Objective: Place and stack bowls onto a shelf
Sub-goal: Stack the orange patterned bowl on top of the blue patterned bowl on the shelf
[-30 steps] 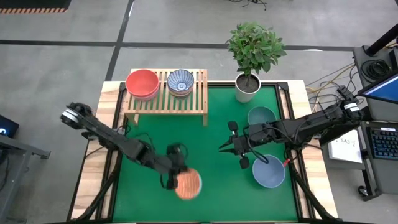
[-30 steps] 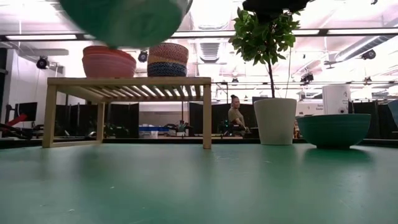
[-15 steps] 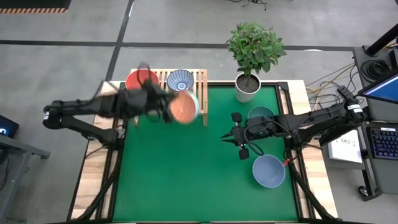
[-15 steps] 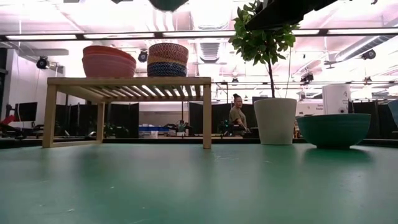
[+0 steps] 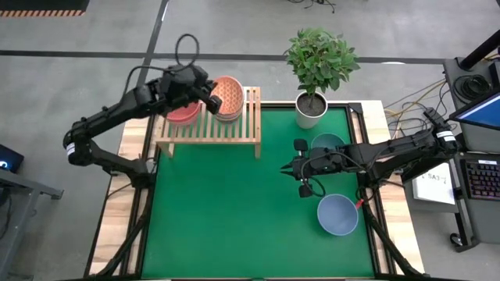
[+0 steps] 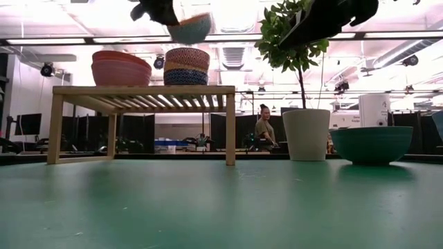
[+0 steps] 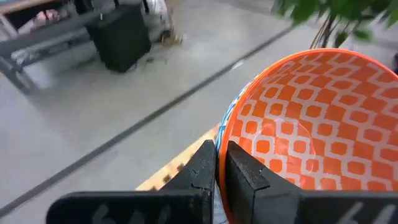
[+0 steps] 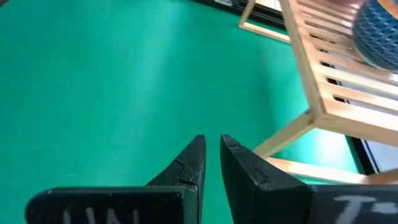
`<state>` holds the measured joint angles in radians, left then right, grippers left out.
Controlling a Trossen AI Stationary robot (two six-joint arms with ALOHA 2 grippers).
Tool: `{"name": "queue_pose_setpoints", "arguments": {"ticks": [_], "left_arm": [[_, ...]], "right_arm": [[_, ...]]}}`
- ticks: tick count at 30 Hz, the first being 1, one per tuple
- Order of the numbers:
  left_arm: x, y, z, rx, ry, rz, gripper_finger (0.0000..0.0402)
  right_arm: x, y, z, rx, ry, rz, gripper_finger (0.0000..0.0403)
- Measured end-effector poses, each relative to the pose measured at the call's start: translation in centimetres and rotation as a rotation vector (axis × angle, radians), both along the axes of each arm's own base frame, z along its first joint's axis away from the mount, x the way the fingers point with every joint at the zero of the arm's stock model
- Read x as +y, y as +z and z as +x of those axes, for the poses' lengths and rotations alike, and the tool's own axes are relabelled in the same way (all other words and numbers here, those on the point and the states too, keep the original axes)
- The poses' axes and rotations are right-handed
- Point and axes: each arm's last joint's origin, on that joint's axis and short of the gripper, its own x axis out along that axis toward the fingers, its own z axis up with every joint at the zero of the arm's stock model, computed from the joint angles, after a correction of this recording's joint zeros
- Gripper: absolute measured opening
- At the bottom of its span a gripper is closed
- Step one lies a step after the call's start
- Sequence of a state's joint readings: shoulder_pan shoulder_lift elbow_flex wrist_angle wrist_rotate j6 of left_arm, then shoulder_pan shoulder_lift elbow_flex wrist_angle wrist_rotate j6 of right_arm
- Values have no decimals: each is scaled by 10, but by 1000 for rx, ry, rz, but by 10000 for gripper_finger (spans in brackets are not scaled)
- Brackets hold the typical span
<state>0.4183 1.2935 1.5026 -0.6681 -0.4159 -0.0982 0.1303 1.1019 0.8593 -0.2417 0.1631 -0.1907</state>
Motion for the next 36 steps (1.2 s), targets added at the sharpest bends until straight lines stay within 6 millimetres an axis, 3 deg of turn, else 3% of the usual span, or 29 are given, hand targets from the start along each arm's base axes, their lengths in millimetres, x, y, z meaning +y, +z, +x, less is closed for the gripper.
{"name": "queue_pose_setpoints", "arguments": {"ticks": [20, 36], "left_arm": [[21, -20, 9, 115, 47, -52, 4], [27, -30, 17, 155, 56, -71, 44]], "right_arm": [[-1, -2, -2, 25, -43, 24, 38], [-1, -2, -2, 25, -52, 37, 38]]}}
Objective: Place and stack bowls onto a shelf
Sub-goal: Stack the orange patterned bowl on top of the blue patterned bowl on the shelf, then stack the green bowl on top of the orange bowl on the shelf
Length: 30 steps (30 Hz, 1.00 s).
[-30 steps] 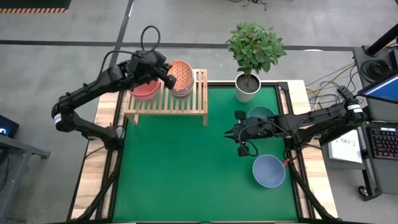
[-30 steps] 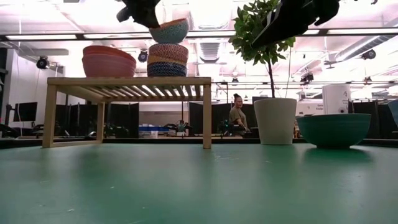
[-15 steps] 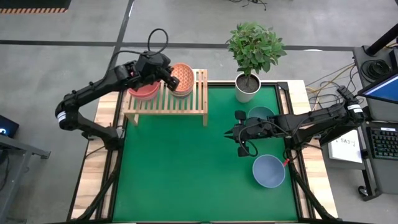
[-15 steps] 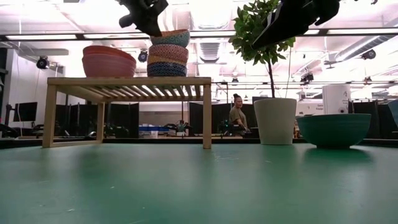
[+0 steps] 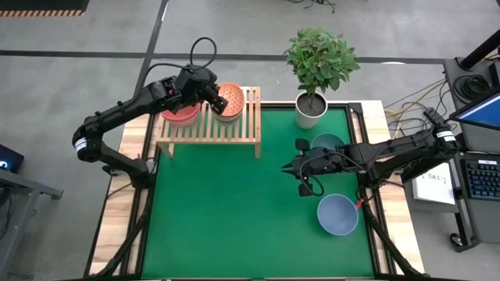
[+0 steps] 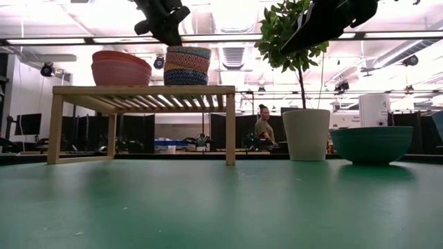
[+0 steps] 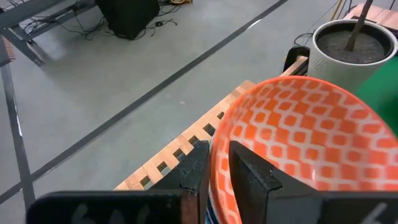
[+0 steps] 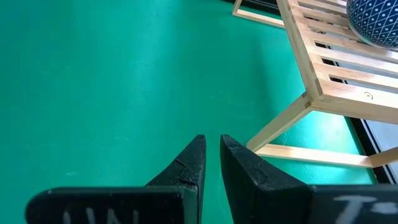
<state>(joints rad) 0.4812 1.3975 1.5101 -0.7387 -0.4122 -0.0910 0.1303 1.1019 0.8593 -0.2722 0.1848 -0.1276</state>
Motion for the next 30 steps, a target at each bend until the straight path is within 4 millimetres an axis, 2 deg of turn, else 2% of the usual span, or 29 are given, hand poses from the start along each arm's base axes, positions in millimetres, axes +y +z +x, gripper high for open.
{"name": "queue_pose_setpoints", "arguments": {"ticks": [9, 13, 16, 21, 30], "left_arm": [[-3, 9, -11, -3, -9, 28, 92], [-17, 15, -23, -6, -49, -5, 107], [-36, 19, -32, -36, -132, -80, 109], [-83, 12, -39, -94, -313, -128, 109], [-170, -46, -53, -175, -547, -186, 110]], "right_arm": [[0, 0, 0, 0, -3, 4, 38], [0, 0, 0, 0, -3, 4, 38], [0, 0, 0, -3, -19, 29, 38], [0, 1, 1, -18, -32, 50, 38], [1, 1, 5, -46, -48, 81, 38]]}}
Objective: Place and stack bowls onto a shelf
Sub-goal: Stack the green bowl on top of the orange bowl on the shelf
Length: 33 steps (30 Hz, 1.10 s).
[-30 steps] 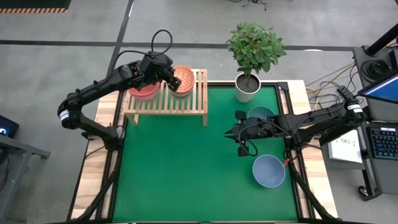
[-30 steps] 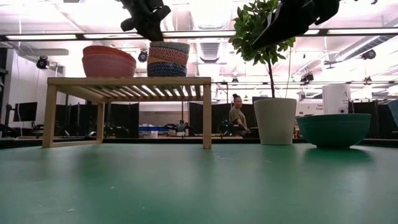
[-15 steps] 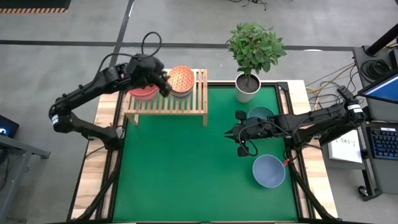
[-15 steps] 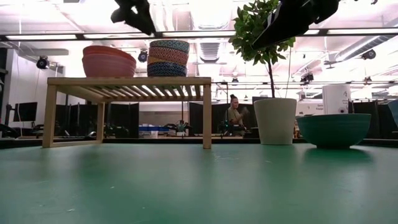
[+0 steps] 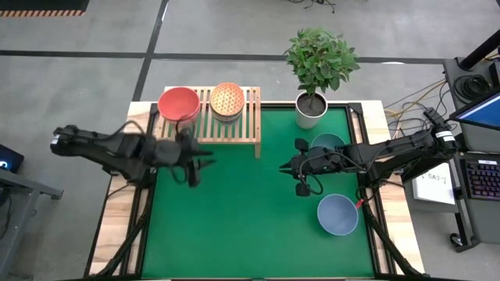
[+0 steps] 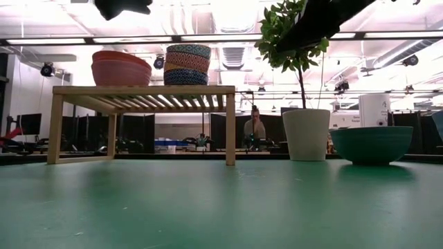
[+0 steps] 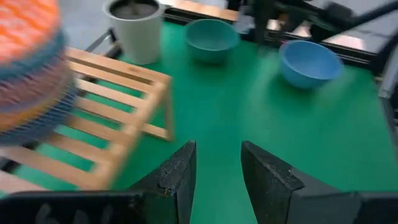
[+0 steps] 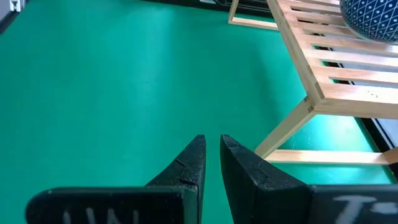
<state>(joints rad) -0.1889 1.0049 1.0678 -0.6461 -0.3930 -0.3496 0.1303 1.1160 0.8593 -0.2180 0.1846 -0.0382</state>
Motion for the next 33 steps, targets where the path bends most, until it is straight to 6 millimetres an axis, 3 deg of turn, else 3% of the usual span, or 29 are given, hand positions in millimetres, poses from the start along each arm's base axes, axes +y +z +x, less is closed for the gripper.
{"name": "queue_pose_setpoints", "arguments": {"ticks": [5, 12, 23, 33], "left_arm": [[-30, -28, -11, -37, -92, -26, 110], [-50, -59, -17, -30, -172, -32, 110], [-50, -97, -17, 22, -180, -5, 110], [-50, -118, -19, 11, -244, 90, 95]], "right_arm": [[0, 3, 2, -33, -6, 15, 38], [0, 7, 4, -80, -6, 21, 38], [0, 7, 3, -82, -25, 56, 38], [0, 7, 3, -82, -44, 90, 38]]}}
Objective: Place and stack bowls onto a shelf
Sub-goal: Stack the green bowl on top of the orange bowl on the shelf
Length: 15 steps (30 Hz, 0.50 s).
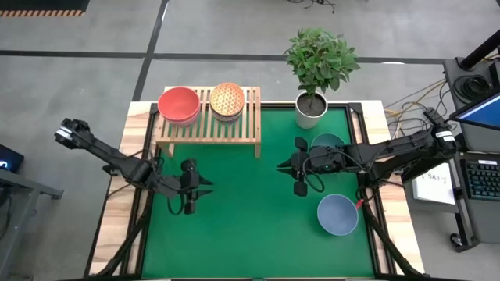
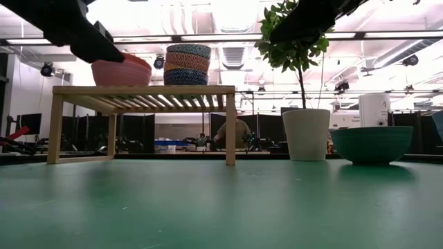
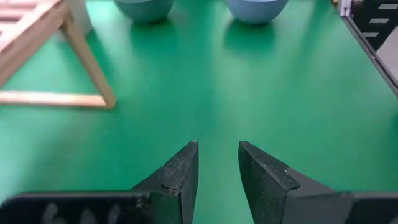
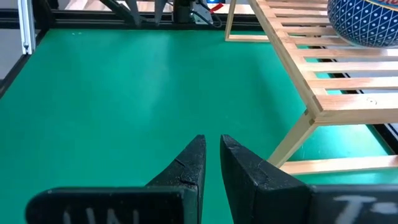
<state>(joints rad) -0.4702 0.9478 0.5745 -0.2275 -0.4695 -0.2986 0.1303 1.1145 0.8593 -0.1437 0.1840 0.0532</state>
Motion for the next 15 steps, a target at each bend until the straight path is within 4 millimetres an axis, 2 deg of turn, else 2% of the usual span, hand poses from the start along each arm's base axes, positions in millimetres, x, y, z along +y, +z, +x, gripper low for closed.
{"name": "queue_pose_setpoints", "arguments": {"ticks": [5, 10, 15], "left_arm": [[1, -12, -2, -28, -57, 55, 62], [9, -22, -10, -67, -42, 48, 11], [22, -29, -21, -164, -12, 41, 5]], "right_arm": [[0, 0, 0, 0, -4, 10, 38], [0, -1, 0, 5, -15, 35, 38], [0, 7, -2, 61, -51, 92, 38]]}}
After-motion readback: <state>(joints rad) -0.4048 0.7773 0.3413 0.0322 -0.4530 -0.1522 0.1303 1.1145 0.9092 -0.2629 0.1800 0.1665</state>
